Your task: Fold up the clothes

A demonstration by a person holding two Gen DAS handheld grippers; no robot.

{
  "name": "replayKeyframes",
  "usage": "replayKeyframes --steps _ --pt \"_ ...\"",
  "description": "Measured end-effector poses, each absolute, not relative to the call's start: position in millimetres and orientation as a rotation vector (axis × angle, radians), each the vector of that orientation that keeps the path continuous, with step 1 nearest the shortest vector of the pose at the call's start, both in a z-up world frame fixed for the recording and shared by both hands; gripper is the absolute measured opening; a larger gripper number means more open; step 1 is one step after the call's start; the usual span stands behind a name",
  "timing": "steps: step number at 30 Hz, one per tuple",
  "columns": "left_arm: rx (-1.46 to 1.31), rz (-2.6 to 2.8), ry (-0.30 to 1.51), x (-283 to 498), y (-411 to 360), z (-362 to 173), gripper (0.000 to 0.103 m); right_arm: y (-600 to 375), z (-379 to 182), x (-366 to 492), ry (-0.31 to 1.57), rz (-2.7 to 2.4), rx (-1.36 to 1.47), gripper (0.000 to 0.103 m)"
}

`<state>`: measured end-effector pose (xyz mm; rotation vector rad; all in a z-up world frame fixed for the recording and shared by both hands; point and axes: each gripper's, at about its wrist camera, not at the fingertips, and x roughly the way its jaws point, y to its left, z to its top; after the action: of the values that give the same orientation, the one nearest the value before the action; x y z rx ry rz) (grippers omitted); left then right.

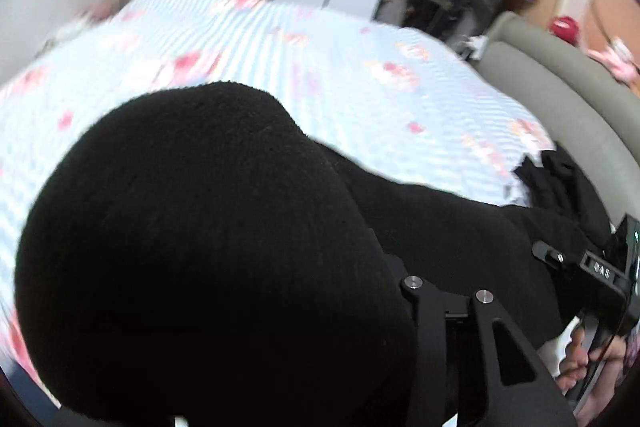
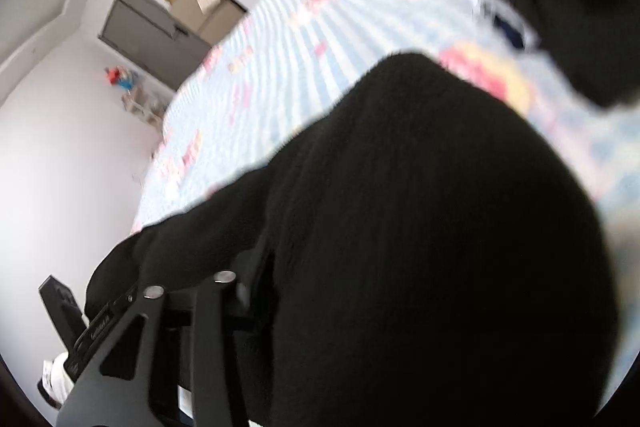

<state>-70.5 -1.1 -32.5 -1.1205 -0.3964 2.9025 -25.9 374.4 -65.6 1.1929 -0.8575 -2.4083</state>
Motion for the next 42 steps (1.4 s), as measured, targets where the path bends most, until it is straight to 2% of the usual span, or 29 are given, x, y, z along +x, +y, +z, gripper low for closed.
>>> replayKeyframes --steps 5,12,15,23,26,27,28,29,31,32,33,34,35,40,42 --pt "-0.995 2.877 -0.222 -71 44 29 0.044 403 -3 -24 -0.788 -2.463 1.083 0.04" --pt "-0.898 2.735 -0.174 -115 134 69 0.044 506 54 -38 -0.809 -2.532 0.995 0.04" --pt "-0.874 2.664 -0.223 -152 182 80 0.044 557 76 -47 -0.809 -2.608 0.961 0.04" --pt "-0.749 2.529 -0.362 -225 306 108 0.044 662 154 -72 -0.665 -2.845 0.701 0.04" --pt "-0.823 2.455 -0.462 -259 344 71 0.047 699 142 -93 -0.622 -2.944 0.749 0.044" --pt "-0.911 2.425 -0.498 -266 352 44 0.048 710 134 -101 -0.593 -2.987 0.792 0.054" --pt "-0.999 2.392 -0.533 -273 359 16 0.049 719 112 -113 -0.56 -3.035 0.929 0.067" --pt "-1.086 2.357 -0.568 -281 366 -11 0.049 727 88 -125 -0.523 -3.076 1.093 0.071" --pt "-1.173 2.268 -0.696 -285 361 -48 0.058 743 31 -142 -0.575 -2.998 1.401 0.07" --pt "-1.195 2.219 -0.772 -285 354 -62 0.061 755 9 -138 -0.721 -2.93 1.399 0.072" --pt "-1.203 2.179 -0.827 -284 347 -70 0.066 767 -1 -129 -0.879 -2.878 1.328 0.081" --pt "-1.192 2.169 -0.83 -280 340 -69 0.07 777 -3 -119 -0.986 -2.852 1.261 0.086" --pt "-1.189 2.174 -0.808 -276 332 -66 0.071 787 -3 -109 -1.079 -2.829 1.195 0.086" --pt "-1.172 2.342 -0.667 -253 296 -43 0.073 808 36 -65 -1.053 -3.145 1.107 0.085" --pt "-1.148 2.444 -0.616 -245 293 -28 0.073 832 67 -26 -0.985 -3.218 0.974 0.084"
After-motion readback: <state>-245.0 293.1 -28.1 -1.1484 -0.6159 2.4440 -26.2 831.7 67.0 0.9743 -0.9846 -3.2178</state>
